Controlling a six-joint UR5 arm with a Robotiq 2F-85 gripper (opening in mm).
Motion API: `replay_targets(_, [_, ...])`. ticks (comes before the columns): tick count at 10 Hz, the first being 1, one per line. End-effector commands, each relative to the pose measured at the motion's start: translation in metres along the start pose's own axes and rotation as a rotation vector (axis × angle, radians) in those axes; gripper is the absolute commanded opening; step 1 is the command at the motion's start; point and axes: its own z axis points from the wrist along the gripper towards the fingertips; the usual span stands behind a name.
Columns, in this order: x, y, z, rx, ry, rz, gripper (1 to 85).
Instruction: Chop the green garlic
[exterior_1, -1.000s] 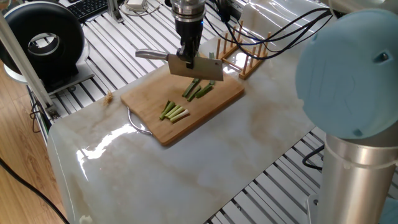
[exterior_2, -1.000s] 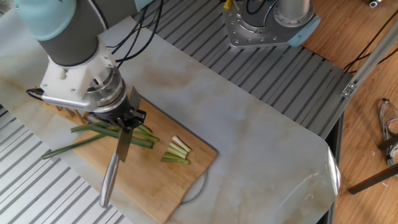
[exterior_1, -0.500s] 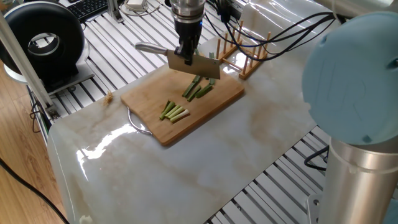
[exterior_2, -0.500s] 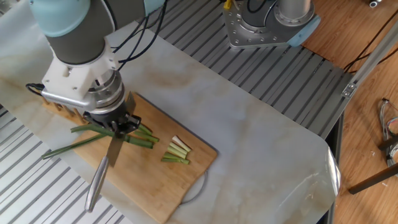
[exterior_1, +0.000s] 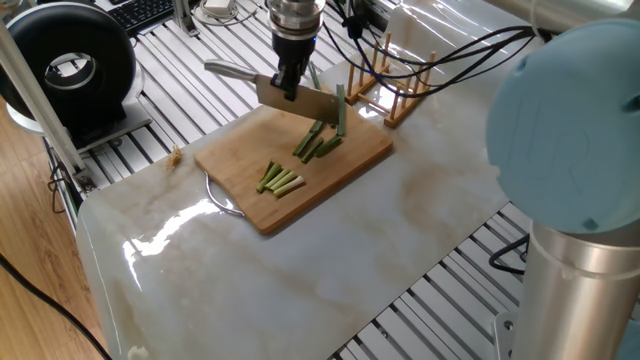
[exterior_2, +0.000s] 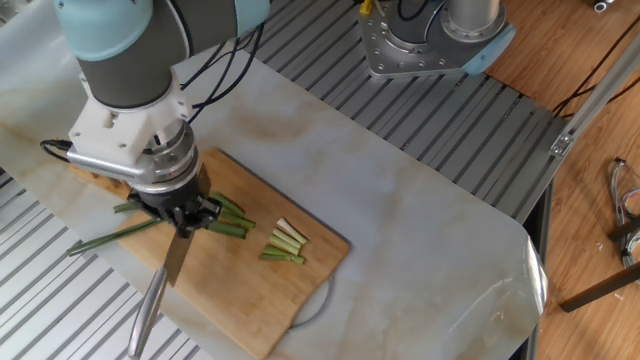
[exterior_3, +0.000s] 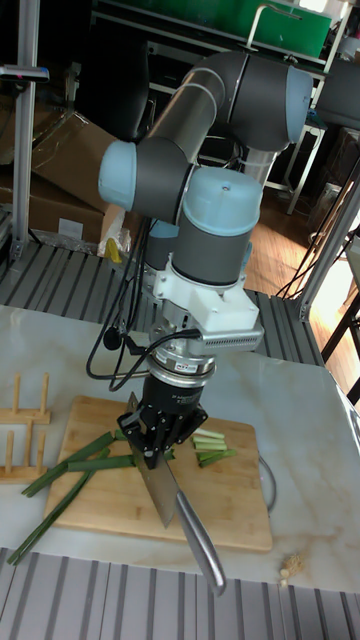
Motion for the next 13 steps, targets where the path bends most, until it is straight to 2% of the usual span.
replay_targets(1, [-0.003, 0.002, 0.004, -0.022, -0.012, -0.064, 1.3])
replay_targets(5, [0.026, -0.003, 0.010, -0.050, -0.005, -0.063, 1.3])
replay_targets(7, [0.030, -0.002, 0.012, -0.057, -0.001, -0.067, 1.3])
replay_targets(11, [0.029, 0.011, 0.009, -0.103, 0.009, -0.074, 1.3])
replay_targets(13, [0.032, 0.009, 0.009, -0.095, 0.019, -0.066, 1.3])
